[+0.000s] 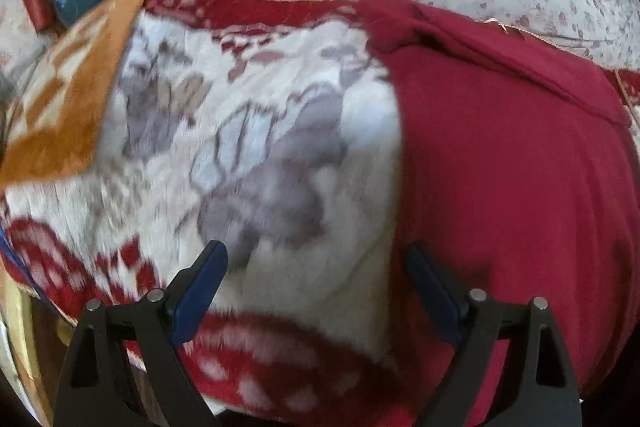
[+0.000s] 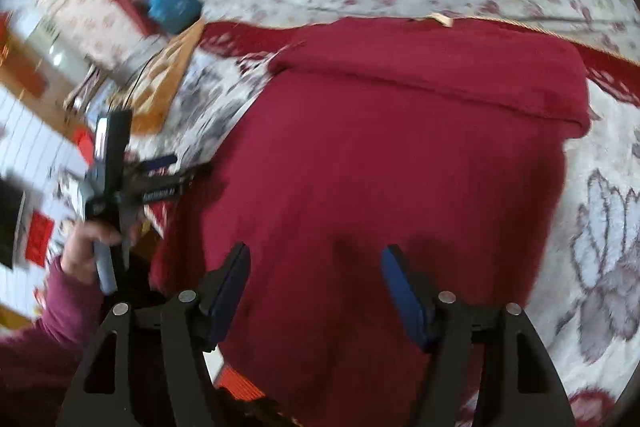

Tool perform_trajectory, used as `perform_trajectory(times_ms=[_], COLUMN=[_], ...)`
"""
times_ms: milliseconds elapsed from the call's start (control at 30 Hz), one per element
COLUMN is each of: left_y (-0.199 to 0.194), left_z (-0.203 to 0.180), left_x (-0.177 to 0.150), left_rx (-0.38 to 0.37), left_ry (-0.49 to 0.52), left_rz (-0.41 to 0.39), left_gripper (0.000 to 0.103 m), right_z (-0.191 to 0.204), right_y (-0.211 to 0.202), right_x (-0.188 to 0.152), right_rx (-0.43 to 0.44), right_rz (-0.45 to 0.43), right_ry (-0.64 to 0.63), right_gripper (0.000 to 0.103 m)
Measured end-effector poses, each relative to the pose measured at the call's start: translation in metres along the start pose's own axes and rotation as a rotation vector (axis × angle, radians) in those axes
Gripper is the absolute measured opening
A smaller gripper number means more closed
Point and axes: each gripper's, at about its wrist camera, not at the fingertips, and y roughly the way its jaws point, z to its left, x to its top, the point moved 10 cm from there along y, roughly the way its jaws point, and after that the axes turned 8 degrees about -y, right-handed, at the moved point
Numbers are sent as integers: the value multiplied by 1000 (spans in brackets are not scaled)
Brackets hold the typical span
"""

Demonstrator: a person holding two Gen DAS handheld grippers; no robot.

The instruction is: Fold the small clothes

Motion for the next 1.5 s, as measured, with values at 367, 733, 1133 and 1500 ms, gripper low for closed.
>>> perform_trajectory(times_ms=[367, 733, 1133, 1500], left_y=[-19, -18, -17, -18], left_z=[-8, -23, -24, -24], left_x=[-30, -49, -63, -65], left_rx=[-182, -157, -123, -117], left_ry=[-71, -17, 22, 28], left_rz=[15, 21, 20, 24], left_gripper=[90, 90, 90, 90], right_z=[-57, -58, -61, -45], right_y=[-32, -37, -35, -18], right_x=[-95, -101, -108, -137], right_rx=[-191, -303, -266, -105], right_rz=[139, 71, 101, 179], right_ry=[150, 32, 87, 146], right_gripper=[80, 9, 13, 63])
